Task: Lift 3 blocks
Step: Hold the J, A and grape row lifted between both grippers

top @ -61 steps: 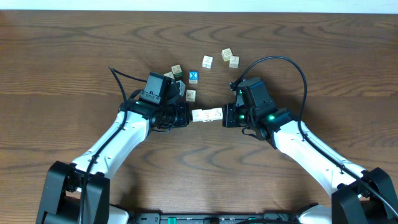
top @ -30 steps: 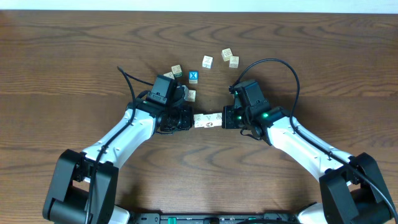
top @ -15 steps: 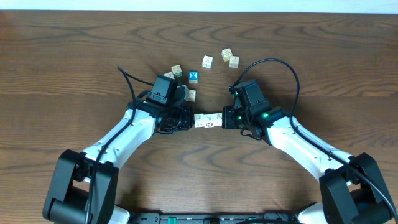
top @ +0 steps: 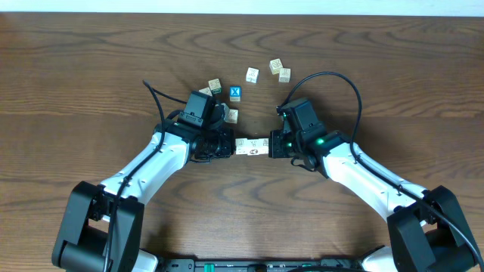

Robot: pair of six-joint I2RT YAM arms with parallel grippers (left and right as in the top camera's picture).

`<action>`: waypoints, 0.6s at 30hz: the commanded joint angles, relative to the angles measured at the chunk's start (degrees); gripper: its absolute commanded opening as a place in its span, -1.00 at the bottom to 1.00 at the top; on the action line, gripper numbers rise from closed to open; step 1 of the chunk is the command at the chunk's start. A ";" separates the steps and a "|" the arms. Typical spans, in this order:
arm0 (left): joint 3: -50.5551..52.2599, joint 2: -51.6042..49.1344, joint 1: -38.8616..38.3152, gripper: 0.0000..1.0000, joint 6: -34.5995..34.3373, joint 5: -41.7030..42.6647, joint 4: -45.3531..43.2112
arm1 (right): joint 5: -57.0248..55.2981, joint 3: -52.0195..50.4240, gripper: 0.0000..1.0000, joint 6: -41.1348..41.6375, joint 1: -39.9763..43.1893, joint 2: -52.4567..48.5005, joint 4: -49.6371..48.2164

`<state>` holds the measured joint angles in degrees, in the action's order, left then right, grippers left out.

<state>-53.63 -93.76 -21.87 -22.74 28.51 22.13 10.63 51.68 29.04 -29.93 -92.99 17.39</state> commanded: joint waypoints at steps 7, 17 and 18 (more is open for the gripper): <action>-1.73 -0.55 -2.71 -0.86 -0.28 7.85 -1.62 | 11.93 1.09 -0.98 -0.35 -3.98 -2.67 -1.49; -1.70 -0.55 -2.73 -0.86 -0.28 7.82 -1.62 | 11.91 1.09 -0.97 -0.37 -3.98 -2.64 -2.67; -1.70 -0.57 -2.71 -0.86 -0.28 7.78 -1.62 | 11.91 1.09 -0.97 -0.37 -3.98 -2.64 -2.69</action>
<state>-53.63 -93.76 -21.93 -22.72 28.73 21.89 10.63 51.66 29.04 -30.22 -96.16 16.80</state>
